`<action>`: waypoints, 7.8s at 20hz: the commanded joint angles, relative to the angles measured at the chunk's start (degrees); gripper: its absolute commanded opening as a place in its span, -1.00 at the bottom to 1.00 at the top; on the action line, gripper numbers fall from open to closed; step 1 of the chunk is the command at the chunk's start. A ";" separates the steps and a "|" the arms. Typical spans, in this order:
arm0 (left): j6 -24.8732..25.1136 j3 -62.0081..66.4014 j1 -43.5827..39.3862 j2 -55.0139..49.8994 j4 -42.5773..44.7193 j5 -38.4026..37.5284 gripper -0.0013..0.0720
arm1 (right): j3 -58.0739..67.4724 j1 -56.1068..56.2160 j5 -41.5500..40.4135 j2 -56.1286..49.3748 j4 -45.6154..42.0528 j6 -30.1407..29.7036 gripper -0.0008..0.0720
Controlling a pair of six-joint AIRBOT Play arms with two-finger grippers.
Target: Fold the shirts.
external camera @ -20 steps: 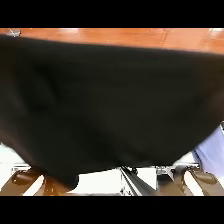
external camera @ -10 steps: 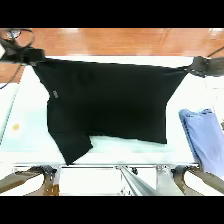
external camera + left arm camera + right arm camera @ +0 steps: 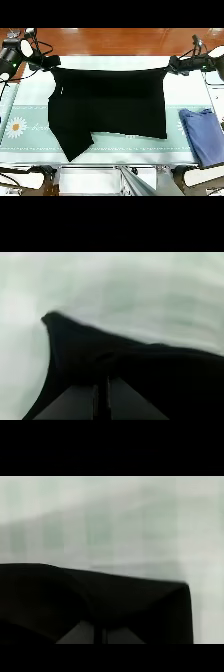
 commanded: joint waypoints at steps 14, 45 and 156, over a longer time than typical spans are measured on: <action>11.82 -12.63 3.67 -1.88 -11.41 -12.87 -0.88 | -6.93 0.39 17.62 -1.68 -12.28 2.03 -0.72; 34.16 -69.48 29.86 30.40 -45.07 -7.67 0.94 | -62.60 -12.09 0.24 47.06 7.74 -9.29 0.72; 19.56 5.90 -16.57 -3.06 -36.52 -13.77 -0.90 | -36.54 1.09 10.29 57.57 1.70 7.28 -0.89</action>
